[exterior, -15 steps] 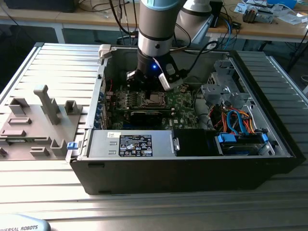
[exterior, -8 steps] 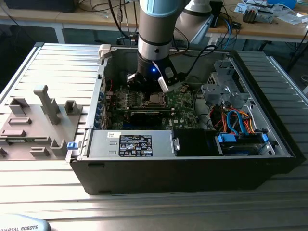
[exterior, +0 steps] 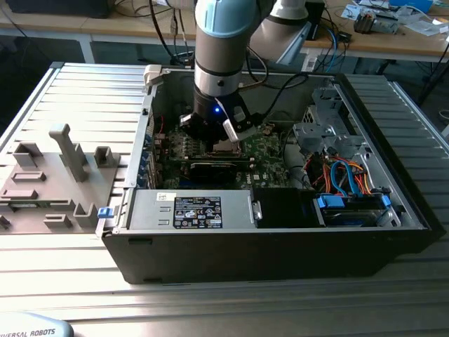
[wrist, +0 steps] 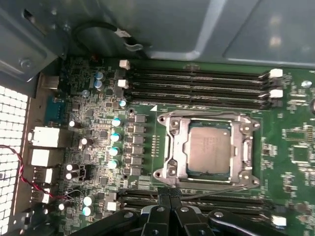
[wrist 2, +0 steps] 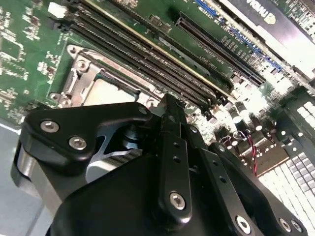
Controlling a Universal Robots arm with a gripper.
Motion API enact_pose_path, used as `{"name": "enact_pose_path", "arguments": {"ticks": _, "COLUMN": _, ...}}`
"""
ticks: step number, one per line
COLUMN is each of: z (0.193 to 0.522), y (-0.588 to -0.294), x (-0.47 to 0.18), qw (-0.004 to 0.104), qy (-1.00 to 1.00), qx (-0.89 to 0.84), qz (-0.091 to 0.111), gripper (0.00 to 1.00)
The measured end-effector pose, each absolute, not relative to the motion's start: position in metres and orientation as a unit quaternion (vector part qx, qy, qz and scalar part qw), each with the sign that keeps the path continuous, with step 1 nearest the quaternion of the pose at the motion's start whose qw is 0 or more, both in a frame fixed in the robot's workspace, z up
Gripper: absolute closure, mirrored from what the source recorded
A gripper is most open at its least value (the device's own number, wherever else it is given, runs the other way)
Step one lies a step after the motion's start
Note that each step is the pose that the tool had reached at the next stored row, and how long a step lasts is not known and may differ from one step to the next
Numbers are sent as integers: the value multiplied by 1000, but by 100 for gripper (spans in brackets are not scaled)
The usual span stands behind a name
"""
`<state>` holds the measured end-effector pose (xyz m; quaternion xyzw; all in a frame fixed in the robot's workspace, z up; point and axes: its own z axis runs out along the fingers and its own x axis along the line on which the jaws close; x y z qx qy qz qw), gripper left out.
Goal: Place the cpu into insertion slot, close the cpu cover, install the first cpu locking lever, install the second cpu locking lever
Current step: 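Install the second cpu locking lever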
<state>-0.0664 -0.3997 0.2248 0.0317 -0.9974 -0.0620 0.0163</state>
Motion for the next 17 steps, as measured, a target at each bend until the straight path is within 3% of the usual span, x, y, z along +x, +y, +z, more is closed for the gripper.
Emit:
{"name": "enact_pose_path", "arguments": {"ticks": 7, "z": 214, "y": -405, "x": -67, "qw": 17, "qy": -997, "qx": 33, "qz": -63, "gripper": 89}}
{"name": "enact_pose_path", "arguments": {"ticks": 17, "z": 210, "y": -404, "x": -72, "qw": 16, "qy": -995, "qx": 33, "qz": -92, "gripper": 89}}
